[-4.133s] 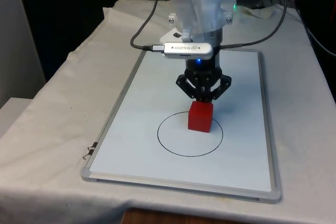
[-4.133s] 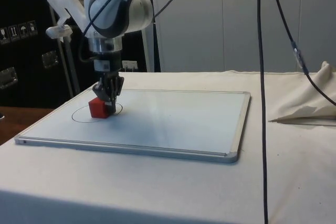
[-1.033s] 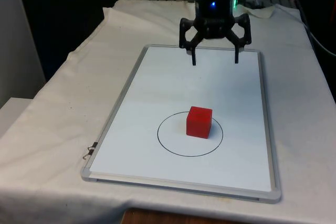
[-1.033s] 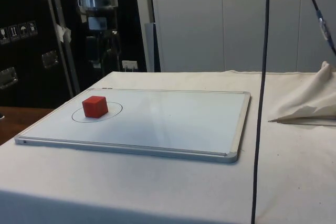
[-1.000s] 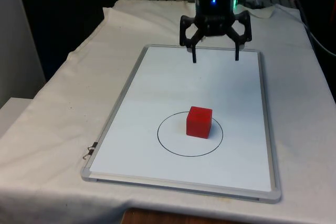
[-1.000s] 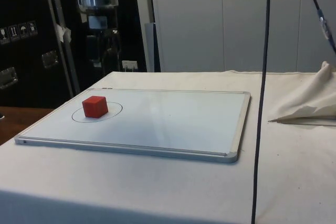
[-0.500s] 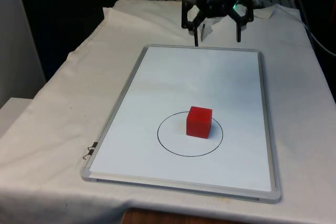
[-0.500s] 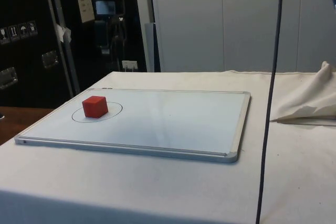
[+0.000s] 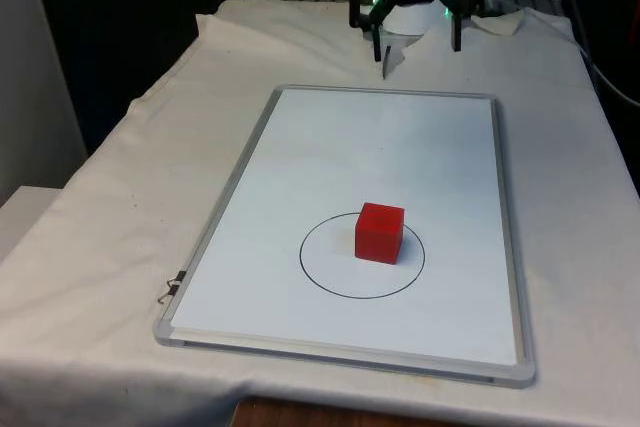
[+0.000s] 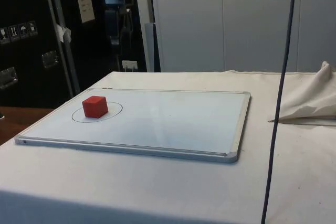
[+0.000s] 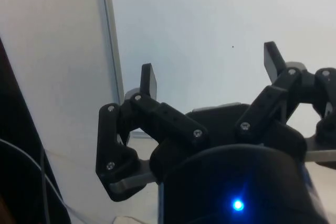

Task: Push the cube into the marked area.

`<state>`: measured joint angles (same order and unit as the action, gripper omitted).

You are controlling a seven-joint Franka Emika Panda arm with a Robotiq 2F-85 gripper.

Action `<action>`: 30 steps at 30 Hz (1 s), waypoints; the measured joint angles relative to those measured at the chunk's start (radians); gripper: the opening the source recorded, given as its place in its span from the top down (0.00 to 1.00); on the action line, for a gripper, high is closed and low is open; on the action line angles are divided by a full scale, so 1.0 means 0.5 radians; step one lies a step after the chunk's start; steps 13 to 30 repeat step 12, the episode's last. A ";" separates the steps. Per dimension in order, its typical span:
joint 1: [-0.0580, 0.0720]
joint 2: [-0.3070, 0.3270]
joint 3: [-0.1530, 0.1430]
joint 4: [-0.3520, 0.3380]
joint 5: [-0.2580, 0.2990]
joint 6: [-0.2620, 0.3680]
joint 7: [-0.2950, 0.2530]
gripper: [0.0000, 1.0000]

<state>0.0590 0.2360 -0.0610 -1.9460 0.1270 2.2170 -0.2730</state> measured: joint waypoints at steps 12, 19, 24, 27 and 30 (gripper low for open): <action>-0.004 -0.114 -0.010 -0.064 -0.068 -0.074 0.008 0.00; -0.004 -0.114 -0.010 -0.064 -0.068 -0.074 0.008 0.00; -0.004 -0.114 -0.010 -0.064 -0.068 -0.074 0.008 0.00; -0.004 -0.114 -0.010 -0.064 -0.068 -0.074 0.008 0.00; -0.004 -0.114 -0.010 -0.064 -0.068 -0.074 0.008 0.00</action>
